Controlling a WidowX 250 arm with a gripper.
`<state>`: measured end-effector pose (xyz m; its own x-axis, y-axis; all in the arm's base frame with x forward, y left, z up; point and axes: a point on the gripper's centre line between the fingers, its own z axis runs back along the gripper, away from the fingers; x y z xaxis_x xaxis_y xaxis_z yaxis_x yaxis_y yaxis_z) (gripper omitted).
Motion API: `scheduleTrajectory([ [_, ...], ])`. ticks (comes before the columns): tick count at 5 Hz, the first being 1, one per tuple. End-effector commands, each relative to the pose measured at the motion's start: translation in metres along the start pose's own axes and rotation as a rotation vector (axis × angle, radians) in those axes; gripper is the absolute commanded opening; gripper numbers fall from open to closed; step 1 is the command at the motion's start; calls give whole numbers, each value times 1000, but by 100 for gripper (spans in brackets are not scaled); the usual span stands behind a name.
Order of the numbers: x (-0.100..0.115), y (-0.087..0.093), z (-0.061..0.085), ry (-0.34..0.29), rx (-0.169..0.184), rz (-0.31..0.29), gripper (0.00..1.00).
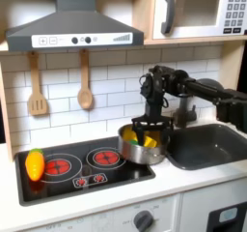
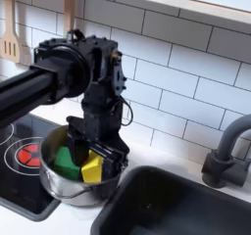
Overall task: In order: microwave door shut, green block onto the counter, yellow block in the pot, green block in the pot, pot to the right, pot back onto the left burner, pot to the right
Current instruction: 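Move the pot to the right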
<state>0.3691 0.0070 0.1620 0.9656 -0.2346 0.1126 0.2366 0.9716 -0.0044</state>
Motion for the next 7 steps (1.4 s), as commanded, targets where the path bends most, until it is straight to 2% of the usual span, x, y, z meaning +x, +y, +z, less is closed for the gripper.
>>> scheduleTrajectory([
  [1,-5,-2,1,2,0,14,100],
  [4,-9,3,9,-1,6,34,100],
  [6,-13,5,34,-15,16,37,100],
  [7,-13,7,38,-24,26,52,100],
])
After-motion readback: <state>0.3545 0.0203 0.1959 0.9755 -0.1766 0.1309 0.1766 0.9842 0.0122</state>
